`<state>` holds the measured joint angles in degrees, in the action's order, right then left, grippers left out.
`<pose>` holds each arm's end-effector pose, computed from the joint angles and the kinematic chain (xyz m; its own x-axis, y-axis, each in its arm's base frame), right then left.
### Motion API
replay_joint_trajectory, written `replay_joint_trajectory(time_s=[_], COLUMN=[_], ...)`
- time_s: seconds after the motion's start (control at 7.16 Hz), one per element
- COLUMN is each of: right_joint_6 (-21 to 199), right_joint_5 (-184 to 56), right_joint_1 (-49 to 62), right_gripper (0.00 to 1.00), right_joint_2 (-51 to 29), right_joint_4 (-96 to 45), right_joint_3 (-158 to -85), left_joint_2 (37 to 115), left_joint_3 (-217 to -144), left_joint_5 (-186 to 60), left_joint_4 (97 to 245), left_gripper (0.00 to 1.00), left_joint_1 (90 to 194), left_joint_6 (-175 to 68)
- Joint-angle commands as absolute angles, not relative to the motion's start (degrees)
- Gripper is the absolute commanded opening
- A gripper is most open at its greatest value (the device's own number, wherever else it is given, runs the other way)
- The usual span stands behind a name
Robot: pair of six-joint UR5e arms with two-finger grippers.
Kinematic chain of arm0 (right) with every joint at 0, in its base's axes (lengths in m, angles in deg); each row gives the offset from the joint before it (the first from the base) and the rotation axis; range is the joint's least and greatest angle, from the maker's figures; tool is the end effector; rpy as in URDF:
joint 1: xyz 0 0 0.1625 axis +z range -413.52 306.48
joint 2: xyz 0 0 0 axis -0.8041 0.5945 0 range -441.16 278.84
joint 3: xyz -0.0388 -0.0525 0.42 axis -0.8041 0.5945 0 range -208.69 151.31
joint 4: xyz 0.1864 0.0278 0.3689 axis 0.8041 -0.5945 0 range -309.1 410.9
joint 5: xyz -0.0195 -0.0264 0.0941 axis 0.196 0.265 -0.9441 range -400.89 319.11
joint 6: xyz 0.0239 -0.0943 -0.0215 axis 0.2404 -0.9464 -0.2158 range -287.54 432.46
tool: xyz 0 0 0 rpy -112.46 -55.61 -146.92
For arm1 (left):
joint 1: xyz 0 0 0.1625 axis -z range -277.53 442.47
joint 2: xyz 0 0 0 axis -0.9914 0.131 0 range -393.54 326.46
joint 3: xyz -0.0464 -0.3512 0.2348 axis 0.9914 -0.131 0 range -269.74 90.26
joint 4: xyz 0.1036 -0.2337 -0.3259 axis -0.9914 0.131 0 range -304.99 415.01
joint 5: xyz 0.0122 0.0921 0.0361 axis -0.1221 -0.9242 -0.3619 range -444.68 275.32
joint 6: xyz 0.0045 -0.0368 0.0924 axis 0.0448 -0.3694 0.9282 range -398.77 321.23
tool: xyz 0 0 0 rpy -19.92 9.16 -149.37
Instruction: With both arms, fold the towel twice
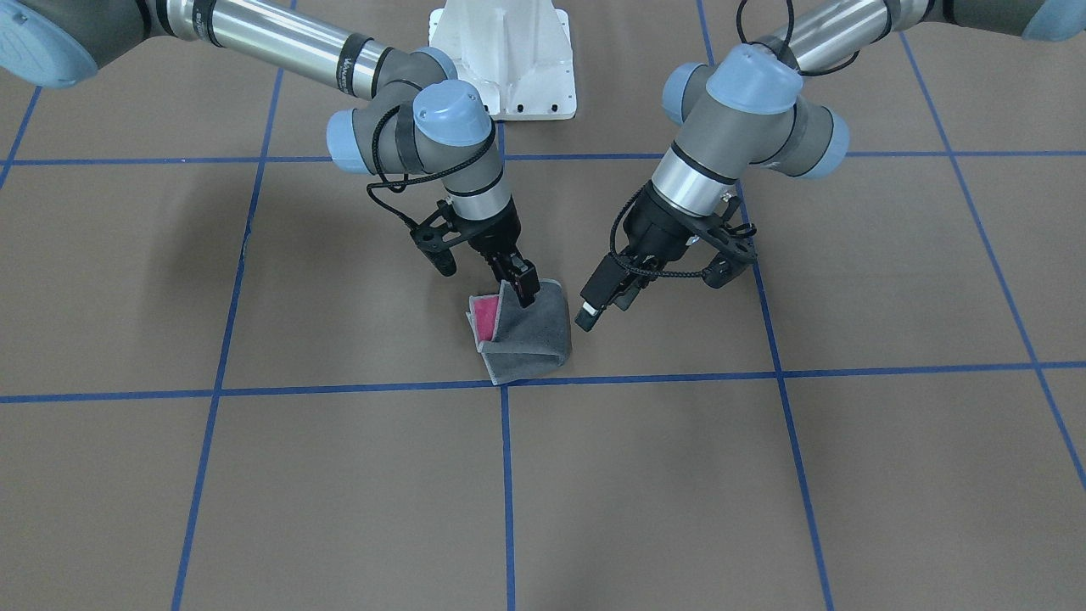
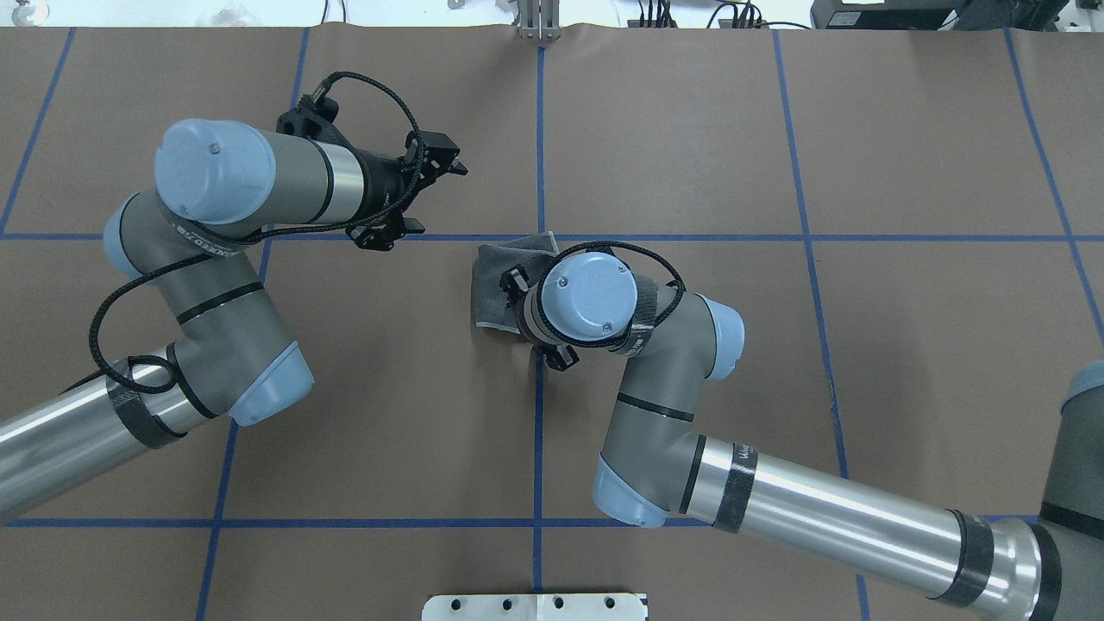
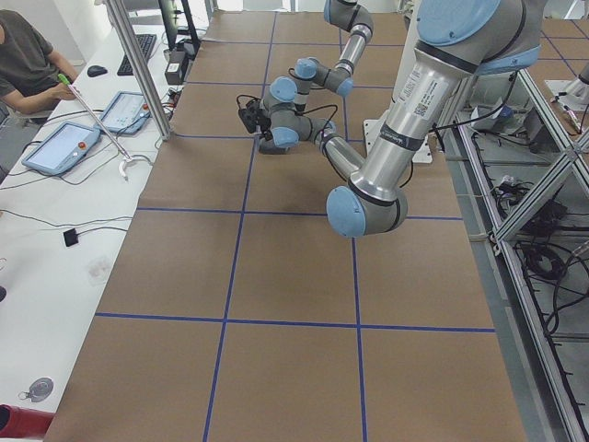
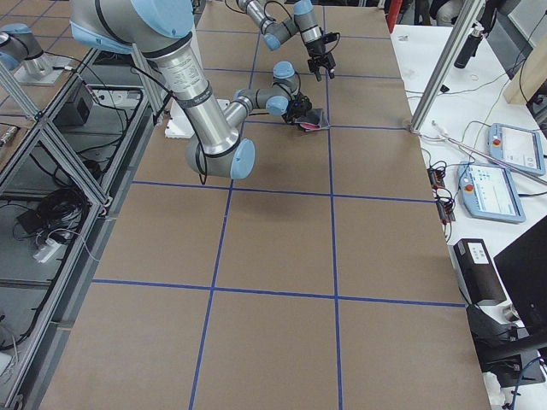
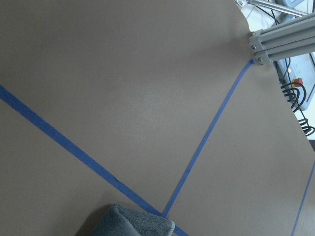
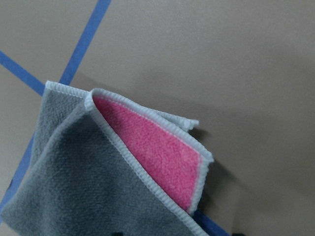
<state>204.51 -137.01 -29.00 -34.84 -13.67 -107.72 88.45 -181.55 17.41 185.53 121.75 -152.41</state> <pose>-0.6407 -0.4273 0.2256 0.1356 0.7937 0.5930 -0.5669 0.5531 -0.6105 0.4487 -0.5124 0.2353 0.0061 -0.5115 -0.8593 0.5081 0.7417 -0.4379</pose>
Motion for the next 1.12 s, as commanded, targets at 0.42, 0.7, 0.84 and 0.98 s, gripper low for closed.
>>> replay_joint_trajectory(time_s=[0.42,0.7,0.84,0.98], right_joint_6=[203.7,203.5,203.4,203.3], right_joint_5=[-137.2,-137.2,-137.2,-137.6], right_joint_1=[-28.9,-28.9,-28.7,-28.0], right_gripper=[0.16,0.18,0.17,0.16], right_joint_2=[-34.6,-34.5,-34.4,-34.4], right_joint_4=[-15.6,-18.1,-18.1,-18.2], right_joint_3=[-109.5,-111.2,-111.2,-111.2], left_joint_2=[88.9,89.1,89.1,89.1], left_joint_3=[-180.7,-180.4,-180.4,-180.4], left_joint_5=[17.0,17.0,16.9,16.9], left_joint_4=[185.4,185.5,185.4,185.5], left_gripper=[1.00,1.00,1.00,1.00], left_joint_1=[121.1,121.1,121.1,121.1], left_joint_6=[-152.6,-152.6,-152.6,-152.6])
